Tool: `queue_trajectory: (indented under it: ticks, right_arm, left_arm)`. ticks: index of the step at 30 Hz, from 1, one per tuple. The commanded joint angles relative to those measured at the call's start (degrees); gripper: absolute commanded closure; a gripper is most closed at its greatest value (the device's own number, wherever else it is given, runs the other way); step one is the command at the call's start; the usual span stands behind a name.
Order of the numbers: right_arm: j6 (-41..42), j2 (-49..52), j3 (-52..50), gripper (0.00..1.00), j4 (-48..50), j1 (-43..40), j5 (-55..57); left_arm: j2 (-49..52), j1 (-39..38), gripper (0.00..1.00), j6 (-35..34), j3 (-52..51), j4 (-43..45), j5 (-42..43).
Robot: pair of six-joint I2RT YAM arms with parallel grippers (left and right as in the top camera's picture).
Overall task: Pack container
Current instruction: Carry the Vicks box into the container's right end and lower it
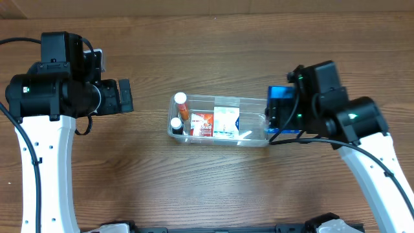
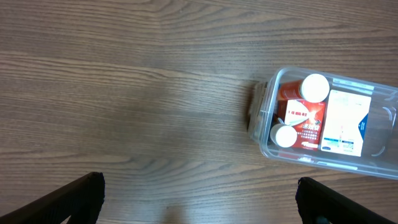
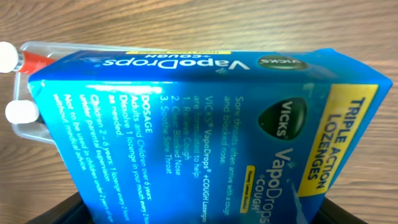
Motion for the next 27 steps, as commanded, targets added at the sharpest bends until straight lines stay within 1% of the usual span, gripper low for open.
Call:
queue_trajectory:
  ticks: [1, 7, 12, 18, 25, 27]
  right_arm:
    - [7.02, 4.15, 1.22, 0.33, 0.63, 2.67, 0.02]
    - [6.71, 14.73, 1.22, 0.33, 2.71, 4.5, 0.07]
    - [6.75, 20.44, 1.2, 0.33, 5.18, 4.5, 0.04]
    - [6.75, 24.28, 1.11, 0.33, 5.14, 4.5, 0.04]
    - [6.75, 24.46, 1.11, 0.32, 5.11, 4.5, 0.04]
    - [6.75, 24.46, 1.11, 0.27, 5.11, 4.5, 0.04]
  left_arm:
    - [-0.22, 0.57, 0.0, 0.61, -0.09, 0.02, -0.35]
    - [-0.22, 0.57, 0.0, 0.63, -0.09, 0.02, -0.37]
    - [-0.22, 0.57, 0.0, 0.63, -0.09, -0.02, -0.37]
    - [-0.22, 0.57, 0.0, 0.63, -0.09, -0.07, -0.37]
    - [-0.22, 0.57, 0.0, 0.68, -0.09, -0.15, -0.37]
    - [-0.22, 0.57, 0.0, 0.68, -0.09, -0.15, -0.37]
